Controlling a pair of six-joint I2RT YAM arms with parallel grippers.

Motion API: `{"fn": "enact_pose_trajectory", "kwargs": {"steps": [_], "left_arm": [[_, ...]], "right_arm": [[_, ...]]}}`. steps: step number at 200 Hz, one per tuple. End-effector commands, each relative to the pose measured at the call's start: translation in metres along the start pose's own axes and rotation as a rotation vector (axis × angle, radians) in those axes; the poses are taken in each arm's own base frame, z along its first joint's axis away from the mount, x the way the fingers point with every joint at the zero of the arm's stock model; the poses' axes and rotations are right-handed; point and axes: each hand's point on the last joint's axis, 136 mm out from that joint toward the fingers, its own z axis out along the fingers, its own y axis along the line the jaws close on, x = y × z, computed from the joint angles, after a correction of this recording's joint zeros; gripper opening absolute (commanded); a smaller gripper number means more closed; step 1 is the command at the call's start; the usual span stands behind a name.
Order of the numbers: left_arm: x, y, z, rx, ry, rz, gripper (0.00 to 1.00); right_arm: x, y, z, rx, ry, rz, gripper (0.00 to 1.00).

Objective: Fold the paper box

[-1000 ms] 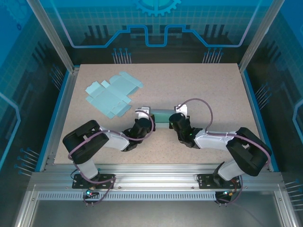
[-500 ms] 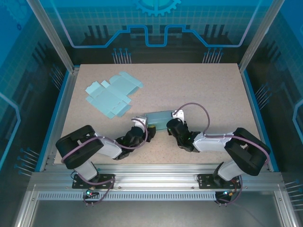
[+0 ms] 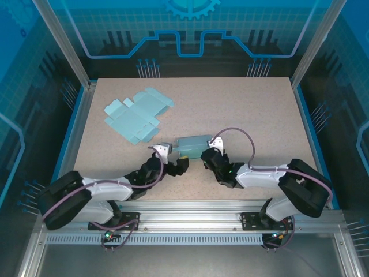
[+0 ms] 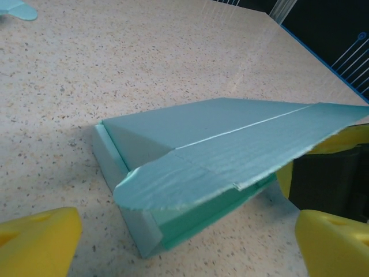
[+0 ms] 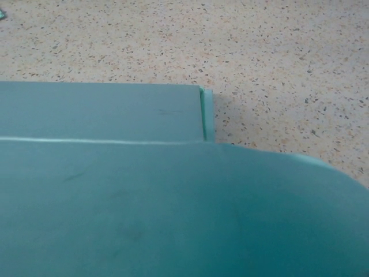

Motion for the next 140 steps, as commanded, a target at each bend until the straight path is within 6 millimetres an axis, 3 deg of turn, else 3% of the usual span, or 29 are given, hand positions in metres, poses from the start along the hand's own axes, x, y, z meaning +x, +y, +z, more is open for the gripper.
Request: {"fn": "enact_pose_trajectory", "kwargs": {"steps": [1,57,84,88,91,116,140], "left_arm": [[0.011,0.003,-0.015,-0.001,0.07,-0.026,0.99],[-0.017,0.01,-0.06,-0.028,0.039,-0.121,0.99],[-0.042,0.005,-0.076,-0.021,-0.005,-0.135,0.99],[-0.047,0.004,-0.077,-0.027,-0.01,-0.128,0.99],[-0.049,0.004,-0.078,-0.032,-0.011,-0.123,0.99],[-0.078,0.001,-0.075,-0.11,-0.009,-0.008,0.99],[-0.103,0.001,-0.059,-0.187,0.034,0.068,0.99]], "right_arm": [[-0.008,-0.004,-0.018,0.042,-0.02,-0.011,0.53],[-0.018,-0.024,-0.074,0.065,-0.054,-0.03,0.7],[-0.033,-0.033,-0.101,0.009,-0.067,-0.002,0.85],[-0.036,-0.034,-0.106,0.0,-0.07,0.003,0.97],[-0.039,-0.035,-0.109,-0.007,-0.075,0.007,1.0],[-0.065,-0.042,-0.129,-0.031,-0.082,0.03,1.0],[-0.081,-0.049,-0.129,-0.013,0.012,0.053,1.0]]}}
